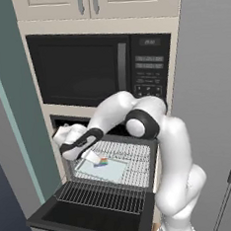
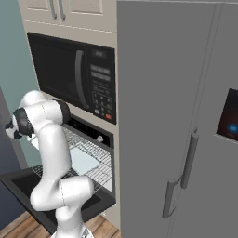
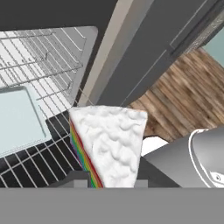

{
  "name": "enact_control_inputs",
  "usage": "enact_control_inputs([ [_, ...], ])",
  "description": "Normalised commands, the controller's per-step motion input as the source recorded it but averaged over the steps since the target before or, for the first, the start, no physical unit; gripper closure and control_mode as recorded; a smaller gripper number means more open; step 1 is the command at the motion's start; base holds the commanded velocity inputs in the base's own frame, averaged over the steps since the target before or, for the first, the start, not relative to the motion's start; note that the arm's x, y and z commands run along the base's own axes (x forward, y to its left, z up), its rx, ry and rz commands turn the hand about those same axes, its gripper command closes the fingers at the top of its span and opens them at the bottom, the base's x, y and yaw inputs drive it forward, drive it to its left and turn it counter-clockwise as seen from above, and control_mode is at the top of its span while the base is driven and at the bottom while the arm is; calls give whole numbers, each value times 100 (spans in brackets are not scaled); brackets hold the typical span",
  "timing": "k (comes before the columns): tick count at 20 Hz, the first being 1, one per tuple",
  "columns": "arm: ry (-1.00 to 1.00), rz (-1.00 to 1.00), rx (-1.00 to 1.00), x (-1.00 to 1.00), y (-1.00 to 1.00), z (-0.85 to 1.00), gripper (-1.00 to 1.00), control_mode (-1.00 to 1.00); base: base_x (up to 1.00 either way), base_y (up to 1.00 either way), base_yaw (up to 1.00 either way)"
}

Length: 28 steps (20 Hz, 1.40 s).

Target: Take the baked cake out of the oven and place it on the plate for cooling. Then close the oven door.

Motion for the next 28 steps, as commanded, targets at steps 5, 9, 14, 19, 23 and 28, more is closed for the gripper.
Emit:
enact_control_inputs([
  [5,-15,0,16,-100,-34,95,100,-100,0,0,0],
  [9,-5,0,12,-72,-25,100,100,-100,0,0,0],
  [14,-2,-1,9,-41,-25,100,100,-100,0,0,0],
  [19,0,0,7,-48,-13,100,100,-100,0,0,0],
  [23,0,0,1,-35,-6,40,100,-100,0,0,0],
  [28,2,0,0,-3,-10,23,100,-100,0,0,0],
])
